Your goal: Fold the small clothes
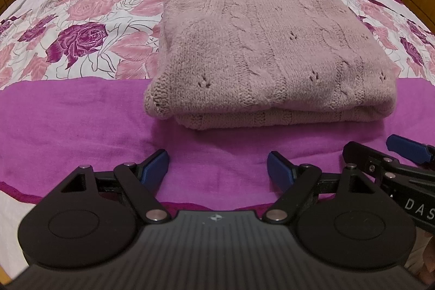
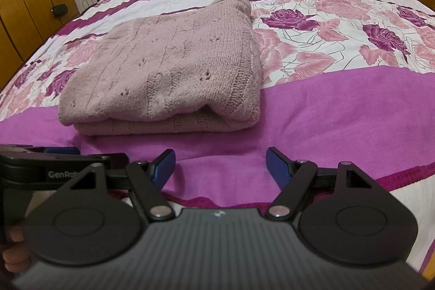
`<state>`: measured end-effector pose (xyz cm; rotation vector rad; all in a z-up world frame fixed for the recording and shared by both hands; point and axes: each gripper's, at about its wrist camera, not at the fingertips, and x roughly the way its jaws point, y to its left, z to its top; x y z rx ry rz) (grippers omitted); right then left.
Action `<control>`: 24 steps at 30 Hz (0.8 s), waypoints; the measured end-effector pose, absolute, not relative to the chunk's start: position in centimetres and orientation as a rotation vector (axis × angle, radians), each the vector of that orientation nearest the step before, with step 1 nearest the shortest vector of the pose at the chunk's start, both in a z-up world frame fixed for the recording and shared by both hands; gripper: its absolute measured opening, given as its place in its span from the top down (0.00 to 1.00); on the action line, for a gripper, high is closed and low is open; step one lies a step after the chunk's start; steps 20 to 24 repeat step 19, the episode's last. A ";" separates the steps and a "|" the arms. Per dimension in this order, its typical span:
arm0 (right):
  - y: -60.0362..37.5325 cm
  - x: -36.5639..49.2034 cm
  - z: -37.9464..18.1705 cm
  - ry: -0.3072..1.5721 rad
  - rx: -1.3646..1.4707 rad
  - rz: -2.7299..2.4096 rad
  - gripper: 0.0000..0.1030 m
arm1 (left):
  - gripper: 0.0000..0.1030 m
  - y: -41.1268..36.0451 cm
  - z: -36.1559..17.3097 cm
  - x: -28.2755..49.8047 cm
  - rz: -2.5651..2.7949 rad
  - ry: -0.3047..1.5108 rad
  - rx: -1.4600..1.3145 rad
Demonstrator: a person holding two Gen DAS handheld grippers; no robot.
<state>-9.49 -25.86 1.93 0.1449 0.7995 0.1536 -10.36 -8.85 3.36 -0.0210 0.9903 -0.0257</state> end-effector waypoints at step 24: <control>-25.9 -9.5 2.0 0.799 0.146 0.154 0.27 | 0.17 -8.9 3.4 -10.4 -0.026 0.990 -0.018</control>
